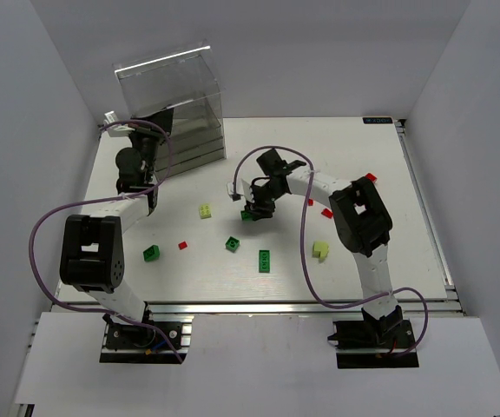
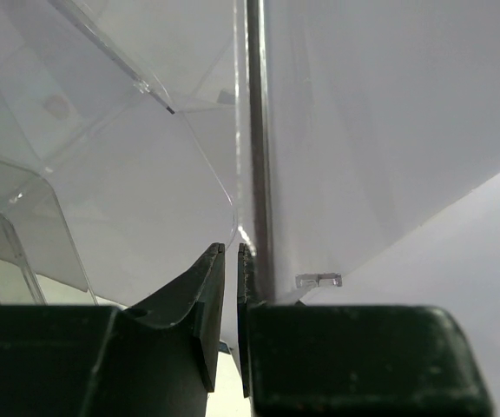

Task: Sort the legos into containers by color

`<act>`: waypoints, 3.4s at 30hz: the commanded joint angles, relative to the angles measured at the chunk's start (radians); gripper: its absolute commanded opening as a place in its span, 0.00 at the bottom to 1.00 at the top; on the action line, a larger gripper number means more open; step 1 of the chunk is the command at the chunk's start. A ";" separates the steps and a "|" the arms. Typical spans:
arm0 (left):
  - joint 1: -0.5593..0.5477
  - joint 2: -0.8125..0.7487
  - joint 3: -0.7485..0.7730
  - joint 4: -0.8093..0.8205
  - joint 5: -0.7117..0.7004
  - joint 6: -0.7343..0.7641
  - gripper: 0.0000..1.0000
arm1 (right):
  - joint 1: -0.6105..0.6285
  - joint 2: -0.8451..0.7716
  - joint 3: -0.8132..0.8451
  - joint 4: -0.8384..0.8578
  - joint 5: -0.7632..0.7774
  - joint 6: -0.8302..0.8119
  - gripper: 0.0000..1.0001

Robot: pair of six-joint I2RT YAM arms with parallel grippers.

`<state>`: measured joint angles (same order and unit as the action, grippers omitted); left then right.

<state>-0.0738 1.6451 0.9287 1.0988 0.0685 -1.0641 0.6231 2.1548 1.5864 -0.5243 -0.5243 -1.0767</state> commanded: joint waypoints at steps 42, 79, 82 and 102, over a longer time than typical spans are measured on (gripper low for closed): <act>0.005 -0.054 0.140 -0.116 0.074 -0.014 0.23 | 0.128 0.128 0.403 0.992 0.484 -0.178 0.00; 0.014 -0.103 0.108 -0.165 0.079 0.026 0.23 | 0.136 0.479 0.707 1.330 0.310 -0.082 0.00; 0.014 -0.102 0.104 -0.160 0.080 0.024 0.23 | 0.133 0.482 0.686 1.374 0.310 -0.023 0.00; 0.014 -0.091 0.094 -0.148 0.090 0.032 0.23 | 0.106 0.516 0.762 1.334 0.446 0.561 0.00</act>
<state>-0.0669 1.6070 1.0225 0.9203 0.1474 -1.0435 0.7345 2.6568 2.3089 0.7666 -0.1265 -0.6239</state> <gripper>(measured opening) 0.228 0.409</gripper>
